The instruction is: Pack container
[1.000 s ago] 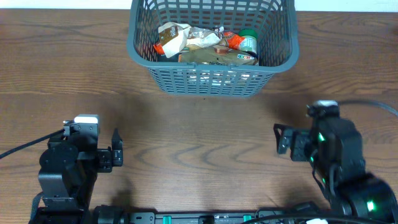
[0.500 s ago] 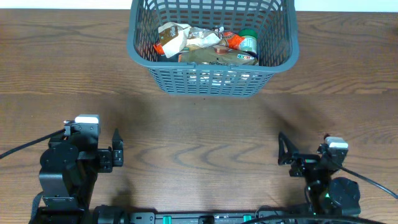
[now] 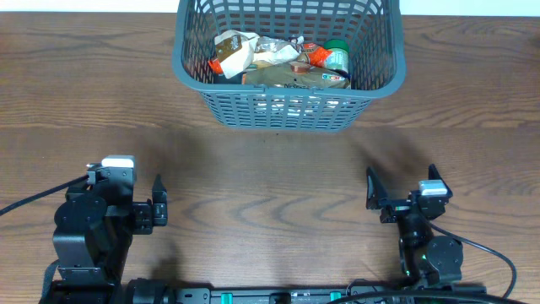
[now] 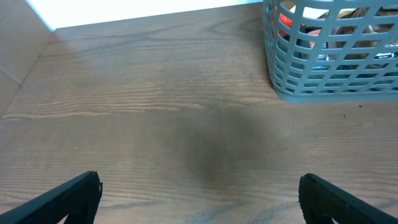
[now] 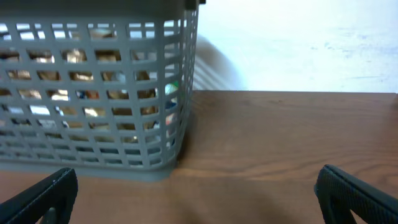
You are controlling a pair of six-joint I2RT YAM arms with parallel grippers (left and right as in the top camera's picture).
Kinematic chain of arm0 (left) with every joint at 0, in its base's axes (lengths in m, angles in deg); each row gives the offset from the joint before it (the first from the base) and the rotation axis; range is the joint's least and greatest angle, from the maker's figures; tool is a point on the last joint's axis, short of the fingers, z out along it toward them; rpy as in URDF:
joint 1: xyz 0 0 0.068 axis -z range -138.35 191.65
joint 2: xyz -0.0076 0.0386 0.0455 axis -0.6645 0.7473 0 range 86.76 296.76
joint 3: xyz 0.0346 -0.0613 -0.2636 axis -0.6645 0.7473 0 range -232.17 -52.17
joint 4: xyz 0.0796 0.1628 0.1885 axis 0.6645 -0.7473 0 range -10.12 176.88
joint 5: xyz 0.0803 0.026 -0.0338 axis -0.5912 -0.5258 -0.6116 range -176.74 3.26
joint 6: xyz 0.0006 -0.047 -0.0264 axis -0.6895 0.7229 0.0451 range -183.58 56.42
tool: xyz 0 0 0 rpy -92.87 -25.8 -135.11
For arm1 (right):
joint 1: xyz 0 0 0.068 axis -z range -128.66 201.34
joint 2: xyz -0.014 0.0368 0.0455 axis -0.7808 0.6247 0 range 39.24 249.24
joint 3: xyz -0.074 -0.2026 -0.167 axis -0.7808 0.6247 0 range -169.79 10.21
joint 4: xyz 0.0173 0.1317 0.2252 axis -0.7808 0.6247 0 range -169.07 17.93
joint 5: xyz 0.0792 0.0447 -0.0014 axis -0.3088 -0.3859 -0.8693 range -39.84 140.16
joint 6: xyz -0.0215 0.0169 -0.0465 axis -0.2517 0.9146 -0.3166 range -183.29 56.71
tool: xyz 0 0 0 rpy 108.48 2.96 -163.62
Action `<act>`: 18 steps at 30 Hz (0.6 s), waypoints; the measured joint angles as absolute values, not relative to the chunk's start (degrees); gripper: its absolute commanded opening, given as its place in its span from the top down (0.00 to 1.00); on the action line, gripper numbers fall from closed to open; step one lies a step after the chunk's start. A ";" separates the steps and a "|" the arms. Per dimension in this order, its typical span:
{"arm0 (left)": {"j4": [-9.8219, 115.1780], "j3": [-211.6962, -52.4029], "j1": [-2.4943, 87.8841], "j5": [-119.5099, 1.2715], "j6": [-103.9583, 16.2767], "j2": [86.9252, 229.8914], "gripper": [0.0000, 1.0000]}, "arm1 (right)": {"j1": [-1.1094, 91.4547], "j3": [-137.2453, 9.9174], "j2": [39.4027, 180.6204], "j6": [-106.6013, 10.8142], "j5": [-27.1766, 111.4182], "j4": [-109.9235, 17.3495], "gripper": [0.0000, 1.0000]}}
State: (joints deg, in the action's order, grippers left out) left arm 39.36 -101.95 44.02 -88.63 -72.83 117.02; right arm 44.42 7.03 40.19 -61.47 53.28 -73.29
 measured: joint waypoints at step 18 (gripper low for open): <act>39.33 -101.95 44.02 -88.63 -72.83 117.02 0.02 | 44.42 8.58 40.17 -62.91 51.01 -72.90 0.01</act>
State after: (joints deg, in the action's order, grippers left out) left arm 39.33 -101.95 44.02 -88.63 -72.83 117.02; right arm 44.42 8.58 40.17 -62.91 51.01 -72.90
